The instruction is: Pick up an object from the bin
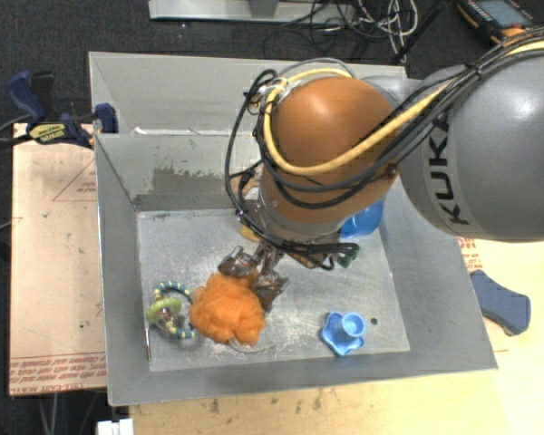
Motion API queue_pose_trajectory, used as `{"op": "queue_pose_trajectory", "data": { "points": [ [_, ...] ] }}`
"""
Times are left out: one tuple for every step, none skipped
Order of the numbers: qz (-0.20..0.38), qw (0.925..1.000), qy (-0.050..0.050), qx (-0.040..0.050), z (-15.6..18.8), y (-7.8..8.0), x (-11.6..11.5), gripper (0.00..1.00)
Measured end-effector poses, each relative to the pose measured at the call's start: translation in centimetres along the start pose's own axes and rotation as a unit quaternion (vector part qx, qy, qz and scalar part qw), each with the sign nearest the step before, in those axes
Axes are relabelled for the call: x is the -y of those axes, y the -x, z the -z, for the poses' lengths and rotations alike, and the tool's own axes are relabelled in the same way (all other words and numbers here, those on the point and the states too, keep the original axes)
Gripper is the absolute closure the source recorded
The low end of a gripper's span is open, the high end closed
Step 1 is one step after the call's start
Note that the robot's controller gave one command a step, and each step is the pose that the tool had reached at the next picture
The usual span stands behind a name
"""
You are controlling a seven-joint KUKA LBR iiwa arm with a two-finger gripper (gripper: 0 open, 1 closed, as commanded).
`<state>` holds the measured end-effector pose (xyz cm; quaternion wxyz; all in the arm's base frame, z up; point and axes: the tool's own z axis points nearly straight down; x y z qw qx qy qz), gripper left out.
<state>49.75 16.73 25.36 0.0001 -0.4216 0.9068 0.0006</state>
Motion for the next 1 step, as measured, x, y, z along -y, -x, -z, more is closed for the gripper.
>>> {"op": "queue_pose_trajectory", "data": {
  "points": [
    [0.04, 0.9992, -0.001, 0.0019, 5.91, 1.13, -0.27, 1.0]
  ]
}}
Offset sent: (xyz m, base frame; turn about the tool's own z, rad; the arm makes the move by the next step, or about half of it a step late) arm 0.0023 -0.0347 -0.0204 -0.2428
